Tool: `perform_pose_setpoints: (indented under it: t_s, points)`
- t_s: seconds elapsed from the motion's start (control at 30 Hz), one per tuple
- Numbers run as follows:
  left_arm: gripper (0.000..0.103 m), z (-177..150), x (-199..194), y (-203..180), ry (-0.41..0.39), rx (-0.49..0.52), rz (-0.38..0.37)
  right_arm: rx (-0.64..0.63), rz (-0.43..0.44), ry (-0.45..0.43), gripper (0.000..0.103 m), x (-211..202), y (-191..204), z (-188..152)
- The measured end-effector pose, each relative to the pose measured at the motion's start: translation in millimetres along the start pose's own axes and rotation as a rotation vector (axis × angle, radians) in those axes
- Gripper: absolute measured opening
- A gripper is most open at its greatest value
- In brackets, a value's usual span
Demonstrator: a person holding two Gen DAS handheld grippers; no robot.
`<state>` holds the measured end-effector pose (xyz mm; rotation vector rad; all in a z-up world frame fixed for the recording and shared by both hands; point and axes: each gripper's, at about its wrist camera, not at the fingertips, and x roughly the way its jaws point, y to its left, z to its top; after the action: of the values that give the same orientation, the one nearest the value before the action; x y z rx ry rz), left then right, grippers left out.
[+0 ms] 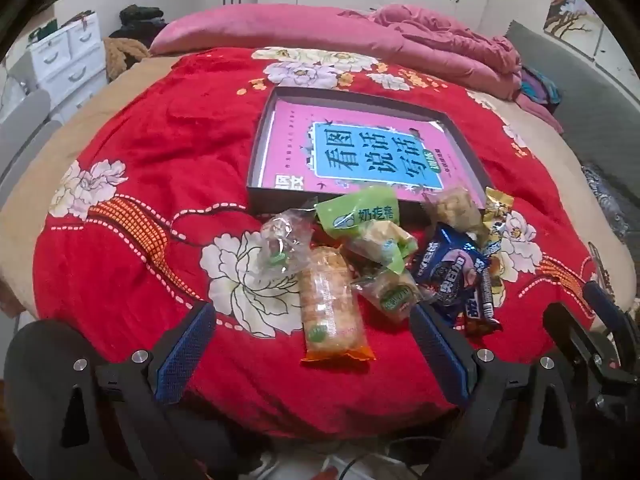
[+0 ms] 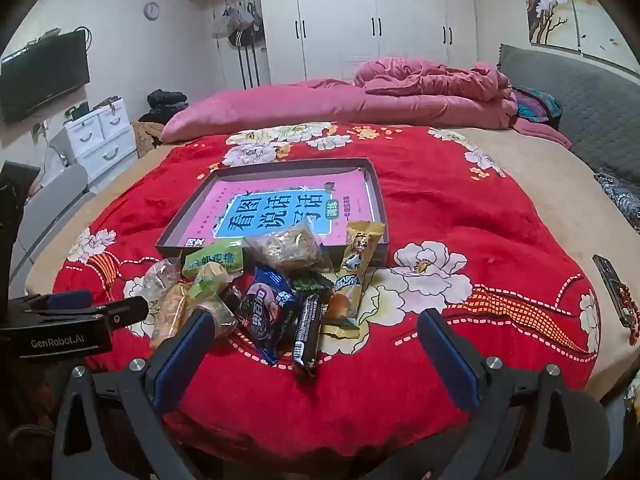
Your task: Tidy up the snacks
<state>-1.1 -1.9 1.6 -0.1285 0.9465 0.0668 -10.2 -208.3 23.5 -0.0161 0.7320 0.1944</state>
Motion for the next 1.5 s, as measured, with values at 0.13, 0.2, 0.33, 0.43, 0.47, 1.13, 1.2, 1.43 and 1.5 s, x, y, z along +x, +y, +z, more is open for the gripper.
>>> perform_pose_setpoints:
  t_s: [0.13,0.2,0.33,0.43,0.47,1.13,1.2,1.43,1.5]
  points:
    - [0.097,-4.5,-3.9,-6.5,-0.003,0.005,-0.038,-0.001,0.011,-0.020,0.102,-4.4,1.8,0.1]
    - [0.097,-6.8,-10.4,-3.7,-0.018,0.001,-0.061,-0.005,0.010,-0.019,0.102,-6.4,2.2,-0.3]
    - [0.097,-2.6,-12.8,-3.5,-0.003,-0.002,-0.075,0.003,-0.006,-0.019,0.102,-8.7,4.3,2.5]
    - [0.097,-2.9,-14.8,-3.4,-0.007,-0.001,-0.082,0.008,-0.005,-0.028,0.102,-11.8,8.4,1.6]
    - [0.097,-3.0,-15.7,-3.1,-0.010,-0.001,-0.085,0.014,0.001,-0.034,0.102,-13.3,3.4,1.5]
    - [0.097,-5.1,-17.5,-5.0,-0.010,0.005,-0.088,0.021,0.001,-0.045,0.102,-17.6,-1.8,1.7]
    - [0.097,-4.6,-17.3,-5.1,-0.009,0.005,-0.087,0.020,0.000,-0.044,0.102,-17.3,-1.9,1.8]
    - [0.097,-4.3,-16.3,-5.0,-0.013,0.003,-0.084,0.028,-0.006,-0.047,0.102,-18.5,-4.2,2.6]
    - [0.097,-4.4,-16.4,-5.1,-0.011,0.005,-0.083,0.033,-0.009,-0.044,0.102,-17.3,-5.1,2.6]
